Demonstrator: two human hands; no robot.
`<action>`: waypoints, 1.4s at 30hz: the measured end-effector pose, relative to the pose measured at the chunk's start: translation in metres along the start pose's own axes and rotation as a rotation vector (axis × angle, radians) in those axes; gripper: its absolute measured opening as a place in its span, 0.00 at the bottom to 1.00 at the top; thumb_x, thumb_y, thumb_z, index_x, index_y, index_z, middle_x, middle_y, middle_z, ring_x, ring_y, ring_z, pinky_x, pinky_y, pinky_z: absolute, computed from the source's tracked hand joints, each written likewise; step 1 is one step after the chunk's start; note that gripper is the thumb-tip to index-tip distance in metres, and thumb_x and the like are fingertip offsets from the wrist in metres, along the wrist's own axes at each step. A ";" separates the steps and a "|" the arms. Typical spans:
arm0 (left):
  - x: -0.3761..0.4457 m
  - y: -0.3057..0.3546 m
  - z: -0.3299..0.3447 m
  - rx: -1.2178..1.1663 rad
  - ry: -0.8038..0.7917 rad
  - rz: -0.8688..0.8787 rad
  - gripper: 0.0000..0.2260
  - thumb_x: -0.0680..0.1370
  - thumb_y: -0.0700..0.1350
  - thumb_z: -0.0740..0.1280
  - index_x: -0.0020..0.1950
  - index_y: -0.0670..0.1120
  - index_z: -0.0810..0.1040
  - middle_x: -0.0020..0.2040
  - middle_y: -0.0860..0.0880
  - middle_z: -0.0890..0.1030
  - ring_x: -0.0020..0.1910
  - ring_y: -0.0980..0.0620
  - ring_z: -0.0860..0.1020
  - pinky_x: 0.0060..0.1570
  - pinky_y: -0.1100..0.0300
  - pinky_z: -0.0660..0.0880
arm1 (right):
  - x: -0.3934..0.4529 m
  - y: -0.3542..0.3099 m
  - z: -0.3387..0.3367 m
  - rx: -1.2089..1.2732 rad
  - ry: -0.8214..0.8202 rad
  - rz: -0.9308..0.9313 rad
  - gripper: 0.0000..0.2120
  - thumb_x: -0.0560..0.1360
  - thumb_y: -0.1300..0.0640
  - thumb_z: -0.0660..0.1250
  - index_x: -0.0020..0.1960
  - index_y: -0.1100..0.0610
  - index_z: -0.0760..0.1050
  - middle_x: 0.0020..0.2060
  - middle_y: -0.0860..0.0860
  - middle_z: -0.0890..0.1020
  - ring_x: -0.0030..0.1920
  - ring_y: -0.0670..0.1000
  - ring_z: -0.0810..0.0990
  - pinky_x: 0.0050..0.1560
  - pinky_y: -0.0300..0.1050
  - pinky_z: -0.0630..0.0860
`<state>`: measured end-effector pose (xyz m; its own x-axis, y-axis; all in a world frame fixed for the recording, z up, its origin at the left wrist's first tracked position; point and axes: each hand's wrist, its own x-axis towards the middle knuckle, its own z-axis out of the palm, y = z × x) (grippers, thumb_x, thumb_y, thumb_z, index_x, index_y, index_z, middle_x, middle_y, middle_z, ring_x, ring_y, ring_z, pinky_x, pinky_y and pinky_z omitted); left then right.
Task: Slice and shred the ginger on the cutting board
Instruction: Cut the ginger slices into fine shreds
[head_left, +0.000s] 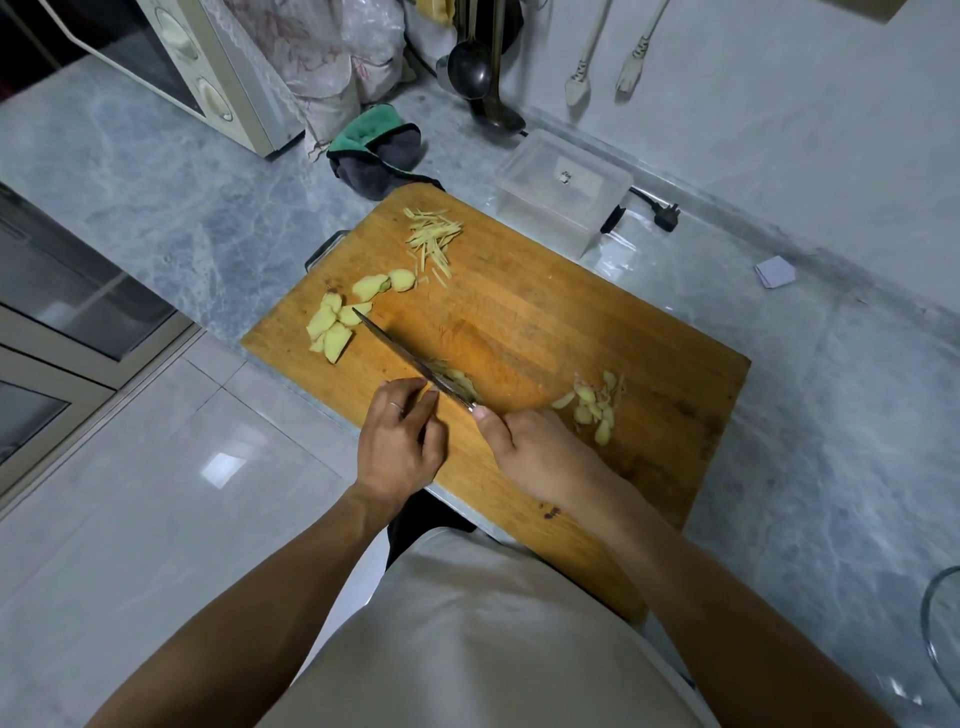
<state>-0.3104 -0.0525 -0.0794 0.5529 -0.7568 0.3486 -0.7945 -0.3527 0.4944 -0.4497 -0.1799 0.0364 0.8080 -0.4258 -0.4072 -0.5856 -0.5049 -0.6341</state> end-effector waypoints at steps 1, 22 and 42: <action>0.000 0.000 0.000 0.004 0.000 -0.001 0.15 0.77 0.41 0.61 0.57 0.35 0.82 0.58 0.39 0.78 0.56 0.39 0.76 0.50 0.50 0.76 | 0.000 0.000 0.001 0.006 -0.004 0.007 0.32 0.85 0.41 0.50 0.27 0.56 0.65 0.25 0.53 0.71 0.29 0.52 0.70 0.37 0.48 0.65; -0.002 -0.001 0.001 -0.023 0.000 0.018 0.15 0.76 0.41 0.60 0.56 0.37 0.83 0.58 0.39 0.78 0.56 0.39 0.75 0.52 0.47 0.76 | -0.007 0.001 -0.004 0.030 -0.005 0.022 0.33 0.85 0.40 0.48 0.27 0.57 0.63 0.23 0.51 0.68 0.26 0.50 0.67 0.33 0.49 0.64; -0.001 -0.002 0.003 -0.031 0.025 0.009 0.14 0.76 0.40 0.62 0.55 0.36 0.83 0.58 0.40 0.78 0.56 0.39 0.76 0.51 0.50 0.76 | -0.007 0.003 0.002 0.037 0.009 0.013 0.33 0.85 0.39 0.49 0.28 0.58 0.63 0.24 0.52 0.69 0.28 0.52 0.69 0.36 0.51 0.66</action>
<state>-0.3102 -0.0523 -0.0828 0.5524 -0.7456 0.3726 -0.7912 -0.3283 0.5160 -0.4570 -0.1771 0.0362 0.7997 -0.4387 -0.4099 -0.5932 -0.4711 -0.6528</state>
